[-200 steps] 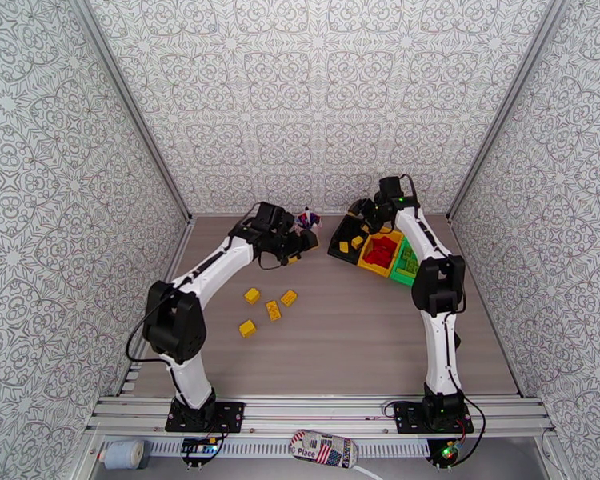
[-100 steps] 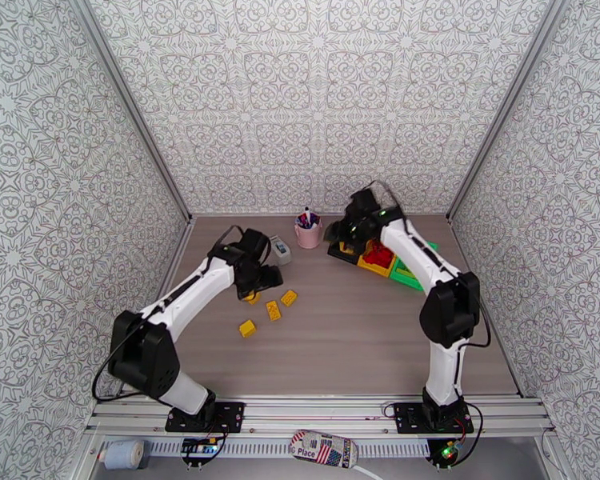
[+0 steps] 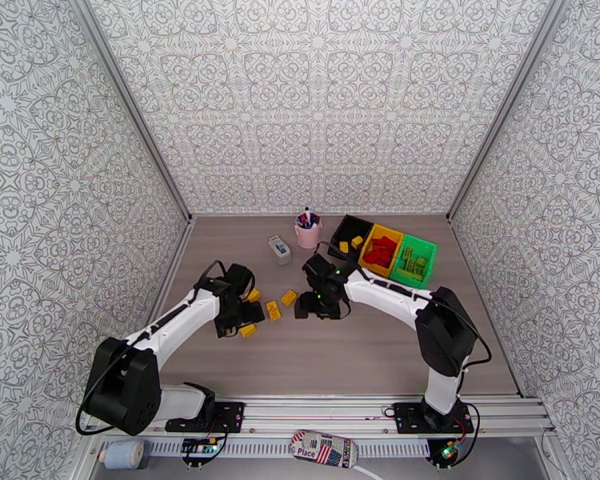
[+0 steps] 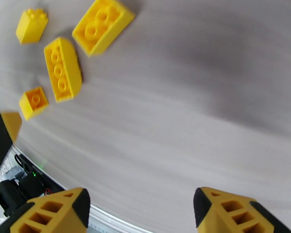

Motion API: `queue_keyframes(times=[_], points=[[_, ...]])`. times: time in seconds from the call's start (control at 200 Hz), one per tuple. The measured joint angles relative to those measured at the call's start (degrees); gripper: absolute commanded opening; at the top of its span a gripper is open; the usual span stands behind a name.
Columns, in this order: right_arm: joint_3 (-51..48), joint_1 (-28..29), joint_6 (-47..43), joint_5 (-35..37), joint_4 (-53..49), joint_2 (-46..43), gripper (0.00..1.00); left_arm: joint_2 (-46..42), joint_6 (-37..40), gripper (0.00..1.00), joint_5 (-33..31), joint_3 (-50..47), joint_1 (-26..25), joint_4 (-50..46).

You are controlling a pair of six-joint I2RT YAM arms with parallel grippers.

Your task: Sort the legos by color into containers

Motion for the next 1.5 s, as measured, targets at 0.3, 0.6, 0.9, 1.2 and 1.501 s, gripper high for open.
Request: queue_keyframes(times=[0.3, 0.6, 0.9, 1.2, 1.501], points=[[-2.7, 4.6, 2.7, 2.9, 0.7, -4.6, 0.75, 7.6, 7.0, 0.85, 4.0, 1.8, 4.1, 5.9], [-9.2, 4.7, 5.7, 5.1, 1.3, -10.1, 0.75, 8.9, 8.2, 0.84, 10.4, 0.7, 3.0, 9.3], [-9.7, 4.7, 6.9, 5.7, 3.0, -10.5, 0.74, 5.2, 6.3, 0.8, 10.8, -4.2, -3.9, 8.7], [-10.8, 4.7, 7.3, 5.9, 3.3, -10.7, 0.73, 8.7, 3.8, 0.66, 1.7, -1.7, -8.4, 2.9], [-13.6, 4.9, 8.2, 6.4, 3.3, -13.8, 0.73, 12.5, 2.0, 0.4, -1.7, 1.7, -12.0, 0.7]])
